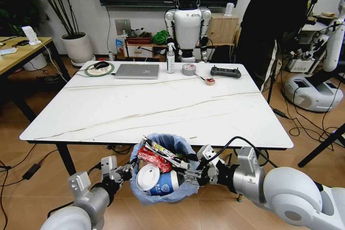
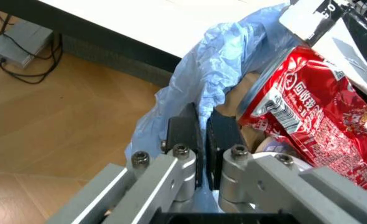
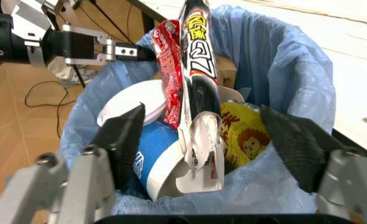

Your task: Pick up the trash bin and place the trash from the table into it.

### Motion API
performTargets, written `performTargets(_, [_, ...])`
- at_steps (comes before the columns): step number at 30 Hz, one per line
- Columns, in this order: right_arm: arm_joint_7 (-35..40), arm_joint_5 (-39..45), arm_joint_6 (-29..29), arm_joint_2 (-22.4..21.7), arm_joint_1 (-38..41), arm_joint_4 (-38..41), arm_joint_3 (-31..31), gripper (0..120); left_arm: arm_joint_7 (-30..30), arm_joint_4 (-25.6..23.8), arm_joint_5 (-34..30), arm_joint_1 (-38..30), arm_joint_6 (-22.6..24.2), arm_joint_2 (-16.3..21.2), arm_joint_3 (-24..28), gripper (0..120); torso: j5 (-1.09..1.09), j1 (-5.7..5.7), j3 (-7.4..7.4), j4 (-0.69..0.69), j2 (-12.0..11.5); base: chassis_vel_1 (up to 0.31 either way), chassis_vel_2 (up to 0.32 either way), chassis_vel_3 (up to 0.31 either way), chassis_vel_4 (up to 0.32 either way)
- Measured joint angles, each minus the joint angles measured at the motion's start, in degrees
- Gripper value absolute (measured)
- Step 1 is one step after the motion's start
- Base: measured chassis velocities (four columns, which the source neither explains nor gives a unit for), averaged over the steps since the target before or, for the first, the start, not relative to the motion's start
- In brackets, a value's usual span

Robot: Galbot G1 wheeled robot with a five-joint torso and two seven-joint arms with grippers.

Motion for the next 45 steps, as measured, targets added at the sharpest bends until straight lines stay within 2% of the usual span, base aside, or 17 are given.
performTargets(4, [0.26,0.0,0.13,-0.22,0.01,0.53,0.13,90,-0.02,0.28,0.06,-0.08,0.0,-0.06,0.09,0,0.0,0.0,0.0,0.0,0.0,0.0,0.0,0.0,0.0])
performTargets(6, [0.28,-0.01,0.16,-0.23,0.03,0.56,0.17,90,-0.01,0.3,0.06,-0.07,0.0,-0.07,0.09,0,0.0,0.0,0.0,0.0,0.0,0.0,0.0,0.0,0.0])
performTargets(8, [0.47,-0.16,1.14,-0.23,0.58,0.96,0.79,98,-0.01,0.36,0.09,0.0,0.0,-0.09,0.12,0,0.0,0.0,0.0,0.0,0.0,0.0,0.0,0.0,0.0])
performTargets(13, [1.26,-0.11,3.02,0.97,2.63,0.89,1.77,100,-0.02,0.36,0.16,0.12,0.01,-0.05,0.13,0,0.0,0.0,0.0,0.0,0.0,0.0,0.0,0.0,0.0])
performTargets(20, [7.89,3.98,6.74,4.38,8.1,-0.24,4.01,100,-0.01,0.04,0.62,1.11,0.02,-0.03,-0.05,0,-0.01,0.0,0.0,0.0,0.0,0.0,0.0,0.0,0.0])
performTargets(26, [7.53,4.1,9.74,7.72,7.27,-6.55,10.42,100,0.2,-0.53,2.24,3.23,0.02,-1.02,-0.76,0,0.01,0.0,0.0,0.02,0.0,0.0,0.0,0.0,0.0])
performTargets(30, [8.13,0.22,12.65,9.32,1.65,-12.0,18.03,100,0.25,-0.83,2.74,3.3,-0.01,-1.45,-0.94,0,0.0,0.0,0.0,0.01,0.0,0.0,0.0,0.0,0.0])
performTargets(31, [8.13,0.22,12.65,9.32,1.65,-12.0,18.03,100,0.25,-0.83,2.74,3.3,-0.01,-1.45,-0.94,0,0.0,0.0,0.0,0.01,0.0,0.0,0.0,0.0,0.0])
performTargets(35, [8.68,-0.99,13.19,10.59,-5.5,-16.16,26.85,100,0.31,-0.81,3.05,3.1,-0.05,-1.45,-0.94,0,0.01,0.0,0.0,-0.02,0.0,0.0,0.0,0.0,0.0])
performTargets(36, [8.68,-0.99,13.34,10.84,-6.38,-16.54,27.96,100,0.31,-0.8,3.06,3.09,-0.06,-1.44,-0.94,0,0.01,0.0,0.0,-0.02,0.0,0.0,0.0,0.0,0.0])
performTargets(37, [8.68,-0.87,13.56,11.69,-9.19,-17.22,31.6,100,0.34,-0.81,3.07,3.02,-0.07,-1.44,-0.94,0,0.02,0.0,0.0,-0.01,0.0,0.0,0.0,0.0,0.0])
performTargets(39, [8.69,-0.87,13.57,11.73,-9.38,-17.25,31.79,100,0.34,-0.8,3.07,3.01,-0.07,-1.44,-0.94,0,0.02,0.0,-0.01,-0.01,0.0,0.0,0.0,0.0,0.0])
performTargets(42, [8.13,-1.26,13.63,12.71,-14.51,-17.44,37.03,100,0.35,-0.81,3.09,2.91,-0.1,-1.45,-0.94,0,-0.01,0.0,-0.01,0.0,0.01,0.0,0.0,0.0,0.0])
performTargets(45, [6.88,-4.29,14.13,15.52,-20.72,-17.12,41.84,100,0.38,-0.68,3.2,2.83,-0.12,-1.46,-0.92,0,0.01,0.0,-0.01,-0.01,0.01,0.0,0.0,0.0,0.0])
